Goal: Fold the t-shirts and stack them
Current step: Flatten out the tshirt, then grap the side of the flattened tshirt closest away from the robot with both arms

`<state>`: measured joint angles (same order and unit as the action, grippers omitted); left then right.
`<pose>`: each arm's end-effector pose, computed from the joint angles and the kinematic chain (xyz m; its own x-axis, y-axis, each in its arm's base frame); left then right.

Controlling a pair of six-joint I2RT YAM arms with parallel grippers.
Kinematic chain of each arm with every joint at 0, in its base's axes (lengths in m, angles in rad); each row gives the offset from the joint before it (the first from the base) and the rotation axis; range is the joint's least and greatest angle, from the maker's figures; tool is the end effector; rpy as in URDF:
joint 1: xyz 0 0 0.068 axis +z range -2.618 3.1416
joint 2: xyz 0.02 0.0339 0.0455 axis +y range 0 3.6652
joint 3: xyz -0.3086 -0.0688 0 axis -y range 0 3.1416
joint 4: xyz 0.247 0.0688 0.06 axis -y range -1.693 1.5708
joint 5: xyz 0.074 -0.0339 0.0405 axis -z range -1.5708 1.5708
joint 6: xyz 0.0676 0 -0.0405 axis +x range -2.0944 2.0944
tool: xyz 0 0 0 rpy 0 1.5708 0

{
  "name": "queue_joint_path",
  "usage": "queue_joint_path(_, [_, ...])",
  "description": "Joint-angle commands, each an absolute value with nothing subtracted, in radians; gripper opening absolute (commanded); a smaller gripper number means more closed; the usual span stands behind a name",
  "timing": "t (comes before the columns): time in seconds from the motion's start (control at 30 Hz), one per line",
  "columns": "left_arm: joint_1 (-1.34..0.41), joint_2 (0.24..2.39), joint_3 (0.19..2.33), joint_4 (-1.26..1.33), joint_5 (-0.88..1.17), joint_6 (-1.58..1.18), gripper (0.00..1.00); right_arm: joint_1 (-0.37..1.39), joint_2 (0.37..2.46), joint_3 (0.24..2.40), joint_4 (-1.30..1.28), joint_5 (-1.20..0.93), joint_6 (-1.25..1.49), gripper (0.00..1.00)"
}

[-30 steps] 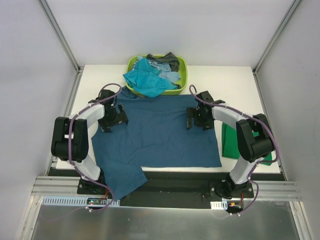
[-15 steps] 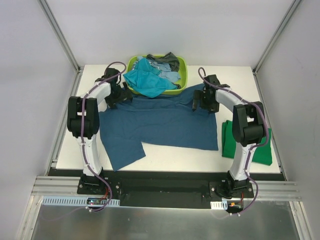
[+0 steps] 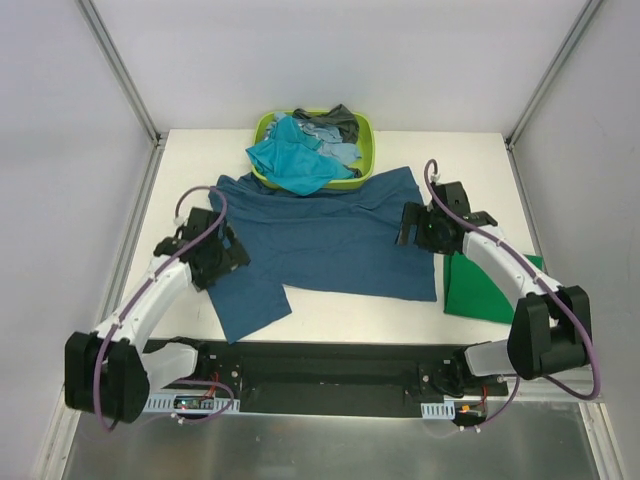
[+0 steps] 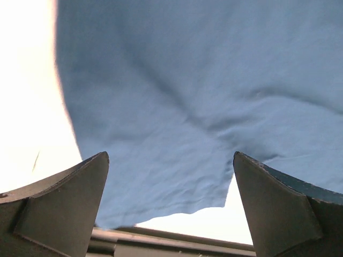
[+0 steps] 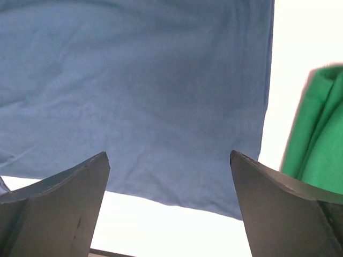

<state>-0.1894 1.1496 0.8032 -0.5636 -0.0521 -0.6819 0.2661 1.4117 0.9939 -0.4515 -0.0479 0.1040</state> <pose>0.2299 -0.0405 0.2560 -0.7007 -0.5066 -0.5024 -0.3671 0.8598 -0.3549 0.3007 0.0853 0.2647 -0.7634 -0.1006 -0.6381 -0.2144 0.9713 0.1034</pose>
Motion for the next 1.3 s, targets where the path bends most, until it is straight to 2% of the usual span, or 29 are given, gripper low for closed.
queue_joint_path(0.0, [-0.267, 1.007, 0.649, -0.794, -0.164, -0.903, 0.99, 0.262, 1.348, 0.905, -0.446, -0.041, 0.172, 0.96])
queue_joint_path(0.13, [-0.319, 0.864, 0.549, -0.94, -0.173, -1.04, 0.99, 0.261, 1.321, 0.871, -0.446, -0.055, 0.166, 0.96])
queue_joint_path(0.2, [-0.356, 0.815, 0.513, -0.942, -0.123, -1.081, 0.96, 0.261, 1.316, 0.867, -0.449, -0.054, 0.157, 0.96])
queue_joint_path(0.37, [-0.397, 0.784, 0.466, -0.965, -0.077, -1.155, 0.65, 0.258, 1.31, 0.864, -0.459, -0.045, 0.135, 0.96])
queue_joint_path(0.53, [-0.434, 0.831, 0.423, -0.968, -0.055, -1.195, 0.49, 0.252, 1.312, 0.856, -0.46, -0.035, 0.124, 0.96])
queue_joint_path(0.9, [-0.449, 0.893, 0.403, -0.824, -0.063, -1.192, 0.39, 0.245, 1.327, 0.841, -0.437, -0.048, 0.12, 0.96])
queue_joint_path(0.97, [-0.449, 0.913, 0.411, -0.813, -0.075, -1.181, 0.31, 0.244, 1.318, 0.833, -0.433, -0.051, 0.118, 0.96])
queue_joint_path(1.0, [-0.449, 0.92, 0.417, -0.81, -0.081, -1.177, 0.24, 0.245, 1.312, 0.83, -0.433, -0.051, 0.118, 0.96])
queue_joint_path(1.07, [-0.449, 0.93, 0.431, -0.804, -0.087, -1.167, 0.02, 0.244, 1.295, 0.824, -0.434, -0.046, 0.118, 0.96])
queue_joint_path(1.27, [-0.449, 0.894, 0.479, -0.77, -0.078, -1.089, 0.0, 0.245, 1.206, 0.747, -0.477, -0.025, 0.182, 0.96])
